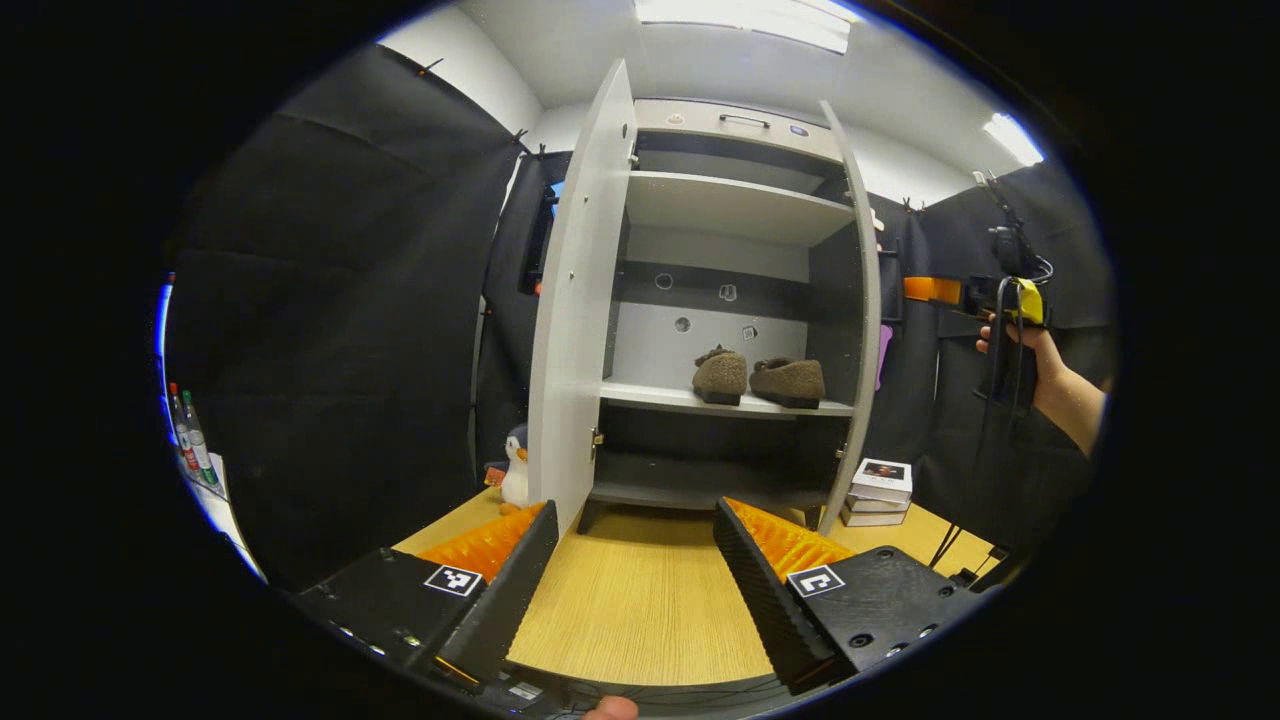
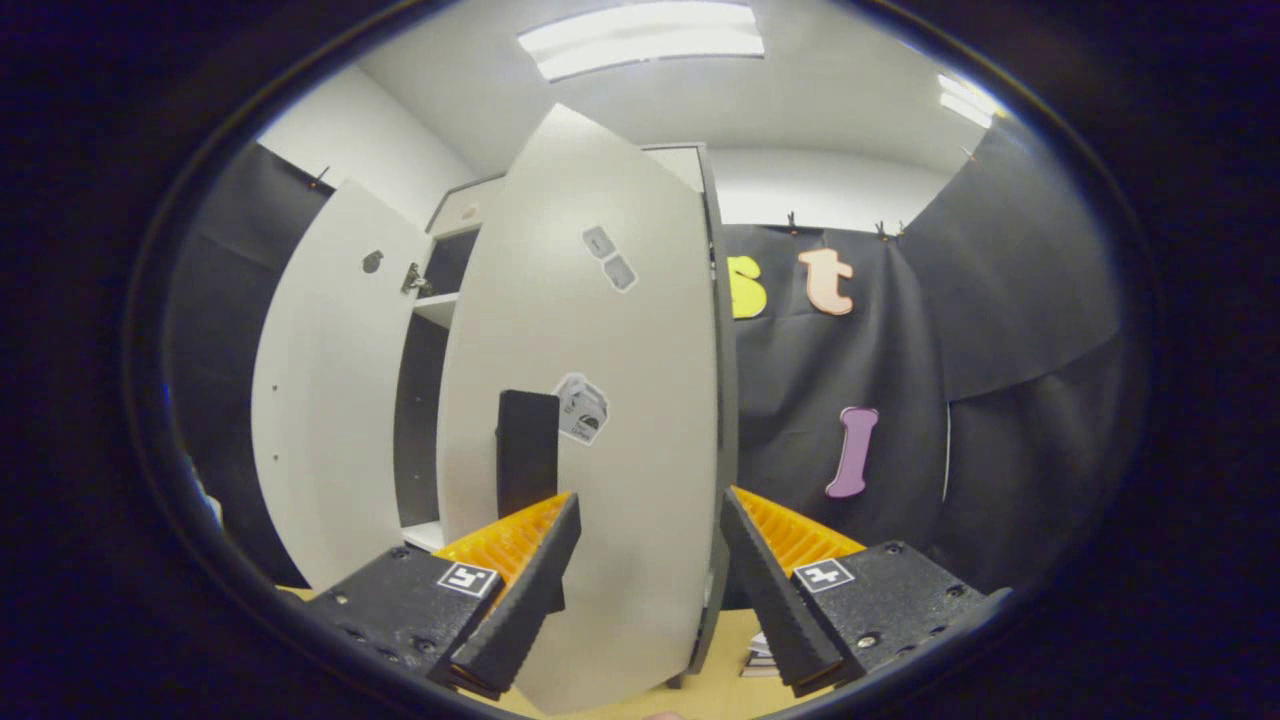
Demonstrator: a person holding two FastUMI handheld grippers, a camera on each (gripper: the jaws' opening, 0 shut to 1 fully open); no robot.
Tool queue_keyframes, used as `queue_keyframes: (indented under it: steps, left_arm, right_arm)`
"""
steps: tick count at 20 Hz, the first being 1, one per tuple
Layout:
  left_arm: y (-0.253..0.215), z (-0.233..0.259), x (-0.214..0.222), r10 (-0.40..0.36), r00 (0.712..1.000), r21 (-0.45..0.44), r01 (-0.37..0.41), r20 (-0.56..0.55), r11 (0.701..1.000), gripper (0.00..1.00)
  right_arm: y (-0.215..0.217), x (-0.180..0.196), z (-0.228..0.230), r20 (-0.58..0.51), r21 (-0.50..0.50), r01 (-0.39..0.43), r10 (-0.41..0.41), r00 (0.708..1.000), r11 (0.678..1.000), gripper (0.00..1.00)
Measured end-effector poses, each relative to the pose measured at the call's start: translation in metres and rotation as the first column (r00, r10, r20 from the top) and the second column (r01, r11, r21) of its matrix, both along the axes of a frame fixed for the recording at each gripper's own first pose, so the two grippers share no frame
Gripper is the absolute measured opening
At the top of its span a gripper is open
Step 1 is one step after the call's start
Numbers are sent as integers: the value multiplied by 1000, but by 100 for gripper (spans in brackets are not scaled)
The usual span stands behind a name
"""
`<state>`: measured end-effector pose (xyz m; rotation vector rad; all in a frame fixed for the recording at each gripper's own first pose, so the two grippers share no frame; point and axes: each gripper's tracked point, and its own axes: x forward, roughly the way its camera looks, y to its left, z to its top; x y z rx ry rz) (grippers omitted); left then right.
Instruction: Grab one shoe with the right hand and put it into the shoe cabinet, grab the other shoe with the left hand and put it into the shoe cabinet; then close the right door with the right hand and the left door with the left hand.
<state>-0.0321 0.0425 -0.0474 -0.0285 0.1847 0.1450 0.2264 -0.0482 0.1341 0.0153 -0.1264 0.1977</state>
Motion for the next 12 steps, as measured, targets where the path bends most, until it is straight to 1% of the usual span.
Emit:
queue_keyframes:
  steps: [1, 2, 3, 4, 5, 6, 7, 8, 9, 10, 12]
  left_arm:
    - [3, 0, -2, 6, 1000, 0, -6, 2, 1000, 99]
    - [6, -1, -2, 13, 1000, 0, -13, 1, 1000, 95]
    - [9, -2, -3, 21, 1000, -2, -21, -2, 1000, 95]
    - [11, -1, -5, 29, 1000, -3, -29, -2, 1000, 99]
    - [13, 0, -6, 37, 999, -7, -37, -1, 999, 95]
    - [14, 1, -7, 41, 999, -11, -41, 2, 999, 99]
    - [16, 2, -10, 46, 999, -13, -46, 3, 999, 99]
    - [19, 2, -11, 51, 999, -10, -51, 0, 999, 95]
    - [21, 0, -9, 53, 999, -8, -53, -4, 999, 95]
    - [21, -1, -9, 53, 999, -10, -53, -13, 999, 95]
    - [18, 3, -10, 49, 999, -29, -49, -9, 998, 95]
  right_arm:
    - [9, 7, 2, 9, -3, -1, 1, 1000, 1000, 94]
    - [16, 14, 2, 10, -12, 5, -5, 1000, 1000, 94]
    - [26, 20, 0, 5, -17, -4, 4, 1000, 1000, 94]
    - [33, 25, -1, -1, -21, -5, 5, 1000, 1000, 96]
    - [34, 28, -1, 0, -21, -4, 4, 1000, 1000, 95]
    - [34, 28, 0, 5, -20, 1, -1, 1000, 1000, 95]
    - [31, 27, 1, 7, -20, 6, -6, 1000, 1000, 94]
    - [27, 24, 2, 3, -22, 19, -19, 1000, 1000, 94]
    - [19, 17, 2, 5, -18, 36, -35, 999, 999, 94]
    - [15, 8, 4, 7, -14, 41, -41, 999, 999, 96]
    - [6, -16, 4, 5, 2, 59, -59, 998, 998, 95]
